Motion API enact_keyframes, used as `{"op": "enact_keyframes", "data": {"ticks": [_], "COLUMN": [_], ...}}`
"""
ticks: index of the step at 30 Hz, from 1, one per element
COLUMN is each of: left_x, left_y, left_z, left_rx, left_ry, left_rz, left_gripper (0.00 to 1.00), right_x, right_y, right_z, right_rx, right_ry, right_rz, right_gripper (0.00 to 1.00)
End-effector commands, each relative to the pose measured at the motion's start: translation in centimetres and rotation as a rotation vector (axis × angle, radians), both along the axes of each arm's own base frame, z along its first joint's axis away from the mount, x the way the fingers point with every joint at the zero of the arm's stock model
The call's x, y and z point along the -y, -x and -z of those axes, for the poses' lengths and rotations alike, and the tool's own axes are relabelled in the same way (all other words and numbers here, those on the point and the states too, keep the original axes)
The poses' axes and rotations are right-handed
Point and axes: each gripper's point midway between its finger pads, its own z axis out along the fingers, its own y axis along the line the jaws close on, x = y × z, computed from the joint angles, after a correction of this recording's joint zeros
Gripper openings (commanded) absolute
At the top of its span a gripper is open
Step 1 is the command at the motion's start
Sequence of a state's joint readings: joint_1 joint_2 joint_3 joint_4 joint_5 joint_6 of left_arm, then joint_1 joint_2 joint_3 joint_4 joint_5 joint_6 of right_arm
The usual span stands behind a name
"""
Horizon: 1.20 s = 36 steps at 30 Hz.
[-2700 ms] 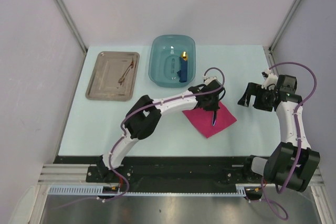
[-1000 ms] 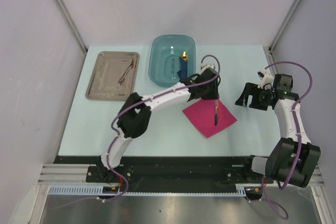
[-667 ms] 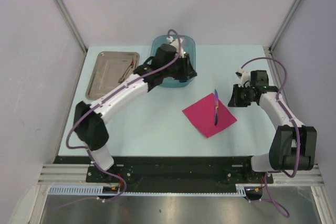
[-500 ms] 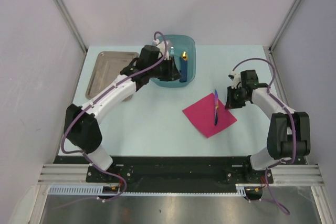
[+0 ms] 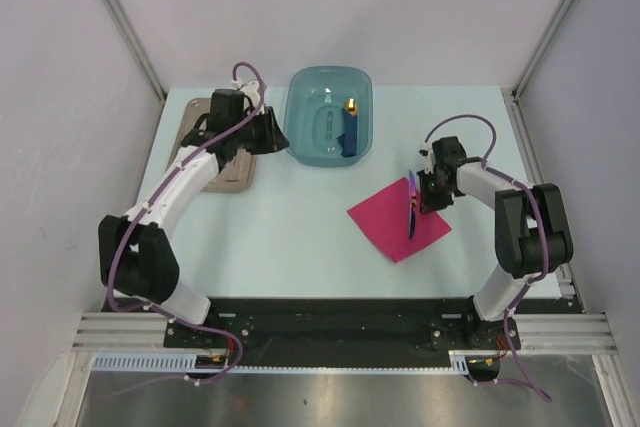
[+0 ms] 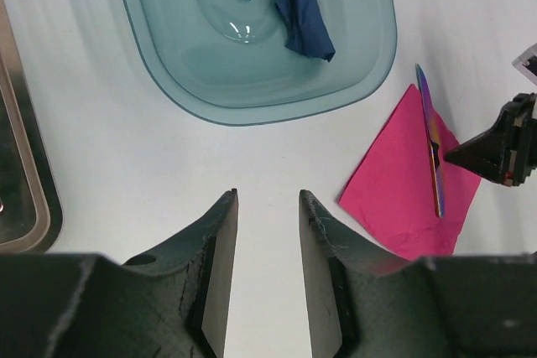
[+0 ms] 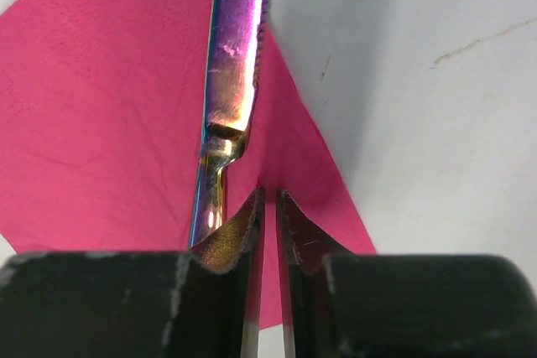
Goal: Place the utensils on the paper napkin and roll it up
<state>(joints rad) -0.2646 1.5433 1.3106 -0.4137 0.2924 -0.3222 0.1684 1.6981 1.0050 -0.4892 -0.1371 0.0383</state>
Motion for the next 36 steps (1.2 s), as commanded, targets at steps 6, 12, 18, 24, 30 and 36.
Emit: {"op": "enact_keyframes", "data": {"ticks": [6, 12, 18, 24, 30, 36], "left_x": [-0.4, -0.8, -1.3, -2.7, -3.5, -3.6], "left_y": [0.8, 0.3, -0.1, -0.6, -0.9, -1.0], "left_z": [-1.2, -0.7, -0.2, 0.3, 0.6, 0.8], "left_rx": [0.053, 0.037, 0.025, 0.001, -0.009, -0.016], "left_ry": [-0.009, -0.008, -0.017, -0.014, -0.017, -0.013], "left_rz": [0.013, -0.004, -0.022, -0.082, -0.11, -0.115], "left_gripper": [0.4, 0.39, 0.39, 0.4, 0.41, 0.41], "right_x": [-0.8, -1.0, -1.3, -1.1, -1.1, -1.8], "right_y": [-2.8, -2.6, -2.1, -2.0, -1.9, -2.5], "right_z": [-0.4, -0.1, 0.2, 0.4, 0.3, -1.7], "right_rx": [0.049, 0.033, 0.021, 0.014, 0.007, 0.026], "right_ry": [-0.011, -0.01, 0.002, 0.021, 0.023, -0.018], "right_rz": [0.038, 0.036, 0.021, 0.024, 0.032, 0.022], "right_gripper": [0.19, 0.25, 0.3, 0.34, 0.37, 0.38]}}
